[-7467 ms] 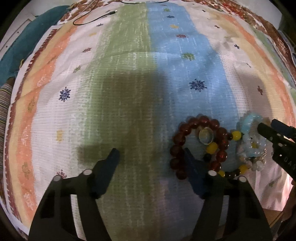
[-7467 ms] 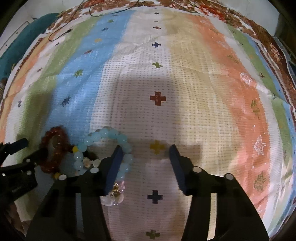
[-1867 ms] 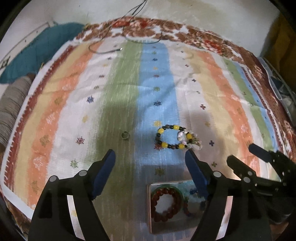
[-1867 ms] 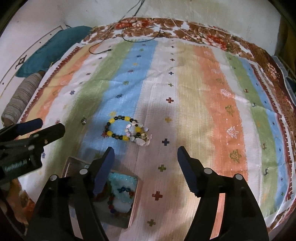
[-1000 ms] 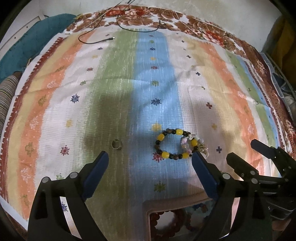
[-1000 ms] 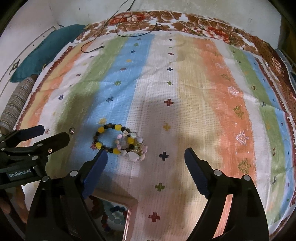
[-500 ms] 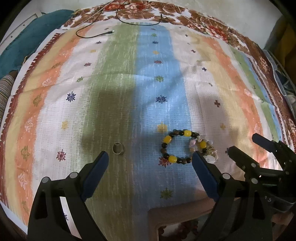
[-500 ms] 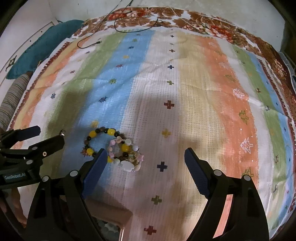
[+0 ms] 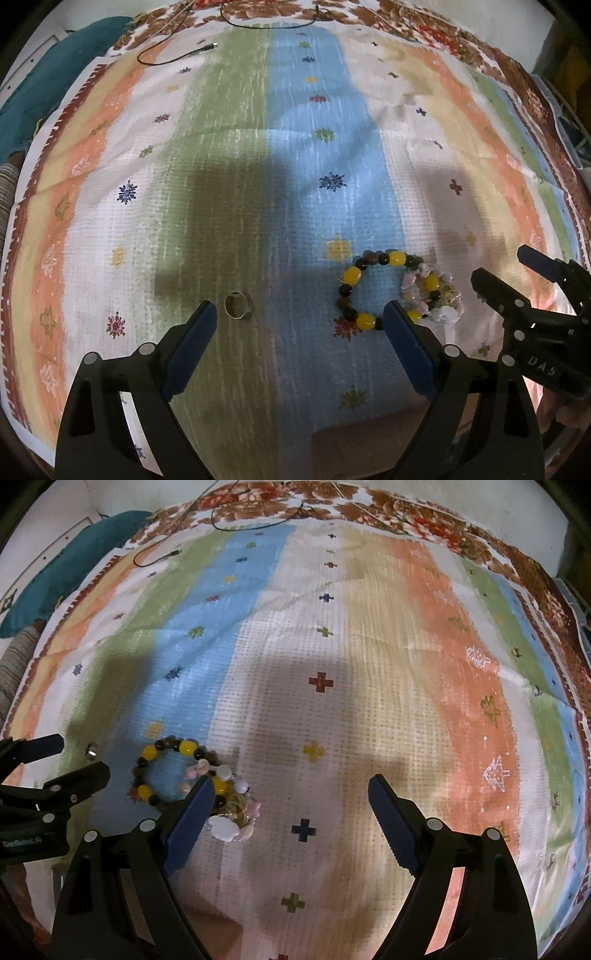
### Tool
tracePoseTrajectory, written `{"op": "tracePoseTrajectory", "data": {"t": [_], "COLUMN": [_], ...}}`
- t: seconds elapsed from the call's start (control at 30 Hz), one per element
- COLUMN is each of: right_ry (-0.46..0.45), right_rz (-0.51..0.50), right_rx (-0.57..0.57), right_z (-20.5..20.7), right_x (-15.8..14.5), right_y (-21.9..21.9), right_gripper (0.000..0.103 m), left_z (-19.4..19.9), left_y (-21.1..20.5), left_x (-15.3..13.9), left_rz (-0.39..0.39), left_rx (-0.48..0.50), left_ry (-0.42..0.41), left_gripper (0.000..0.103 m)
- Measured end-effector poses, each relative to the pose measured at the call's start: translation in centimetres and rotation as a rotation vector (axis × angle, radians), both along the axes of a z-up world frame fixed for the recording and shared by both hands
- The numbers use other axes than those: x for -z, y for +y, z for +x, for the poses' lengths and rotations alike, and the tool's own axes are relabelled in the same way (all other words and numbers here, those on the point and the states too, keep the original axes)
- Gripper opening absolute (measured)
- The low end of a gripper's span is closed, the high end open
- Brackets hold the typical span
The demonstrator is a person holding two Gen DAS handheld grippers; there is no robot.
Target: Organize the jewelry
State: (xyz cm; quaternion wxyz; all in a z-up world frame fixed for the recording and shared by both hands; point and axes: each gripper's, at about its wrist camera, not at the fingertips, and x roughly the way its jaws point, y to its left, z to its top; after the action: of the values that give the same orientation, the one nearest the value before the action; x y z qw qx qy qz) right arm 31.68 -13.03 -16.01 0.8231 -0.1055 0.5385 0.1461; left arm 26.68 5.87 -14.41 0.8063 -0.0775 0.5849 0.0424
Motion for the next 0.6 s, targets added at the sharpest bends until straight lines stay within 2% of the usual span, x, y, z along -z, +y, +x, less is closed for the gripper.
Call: {"op": "tracePoseTrajectory", "data": {"t": [0.13, 0.6], "right_ry": [0.029, 0.048], "right_rz": [0.020, -0.015], "right_rx": [0.005, -0.016], "right_z": [0.5, 1.1], "right_x": [0.5, 1.8], "right_y": [-0.2, 0.7], "right_gripper": [0.085, 0.085], "left_z": [0.3, 1.4], "left_y": [0.1, -0.8], "left_x": [0.4, 2.1], "left_rz": [-0.003, 0.021], "left_rx": [0.006, 0.071], "left_ry": [0.007, 0.037], "left_gripper": [0.090, 0.088]}}
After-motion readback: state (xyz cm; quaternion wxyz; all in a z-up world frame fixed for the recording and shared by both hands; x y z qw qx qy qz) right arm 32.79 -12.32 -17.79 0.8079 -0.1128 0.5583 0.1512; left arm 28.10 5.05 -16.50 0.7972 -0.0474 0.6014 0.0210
